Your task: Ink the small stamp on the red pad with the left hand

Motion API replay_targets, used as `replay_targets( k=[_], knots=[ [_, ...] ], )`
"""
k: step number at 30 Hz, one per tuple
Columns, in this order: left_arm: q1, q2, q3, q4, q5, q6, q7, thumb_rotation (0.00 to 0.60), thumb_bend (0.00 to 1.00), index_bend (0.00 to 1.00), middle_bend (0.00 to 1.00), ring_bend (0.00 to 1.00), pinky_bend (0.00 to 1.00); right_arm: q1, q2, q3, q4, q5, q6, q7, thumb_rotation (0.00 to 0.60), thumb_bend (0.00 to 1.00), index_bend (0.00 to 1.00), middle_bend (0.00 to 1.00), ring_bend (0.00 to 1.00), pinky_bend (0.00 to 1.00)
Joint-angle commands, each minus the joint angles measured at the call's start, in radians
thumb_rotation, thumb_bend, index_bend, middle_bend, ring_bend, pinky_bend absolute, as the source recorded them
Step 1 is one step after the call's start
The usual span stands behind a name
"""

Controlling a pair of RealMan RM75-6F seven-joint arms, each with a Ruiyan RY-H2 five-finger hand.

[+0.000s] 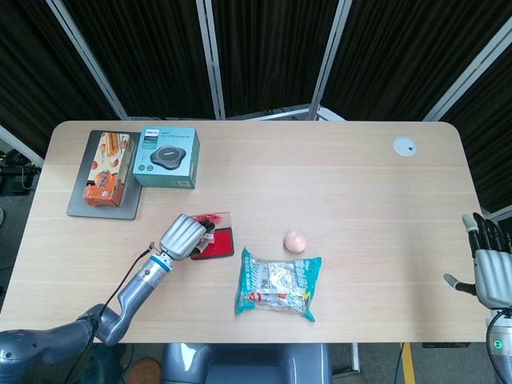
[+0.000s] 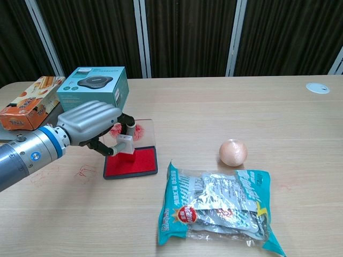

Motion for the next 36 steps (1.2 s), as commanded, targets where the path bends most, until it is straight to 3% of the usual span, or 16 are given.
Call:
replay_targets(
  k=[1, 22, 36],
  knots=[
    [-0.001, -0.017, 0.003, 0.017, -0.001, -0.001, -0.015, 0.6, 0.43, 0.63, 0.62, 0.82, 0.87, 0.001, -0.001, 0.001, 0.002, 0.004, -0.003, -0.001, 0.6, 0.0, 0.0, 0.0, 0.0, 0.0],
    [0.006, -0.085, 0.028, 0.124, 0.004, -0.003, -0.078, 0.6, 0.43, 0.65, 0.62, 0.82, 0.87, 0.004, -0.003, 0.0, 0.007, 0.012, -0.01, 0.0, 0.6, 0.0, 0.0, 0.0, 0.0, 0.0],
    [0.009, -0.093, 0.031, 0.14, 0.01, 0.01, -0.09, 0.6, 0.43, 0.66, 0.62, 0.82, 0.87, 0.004, -0.002, 0.0, 0.006, 0.013, -0.009, 0.005, 0.6, 0.0, 0.0, 0.0, 0.0, 0.0]
  ],
)
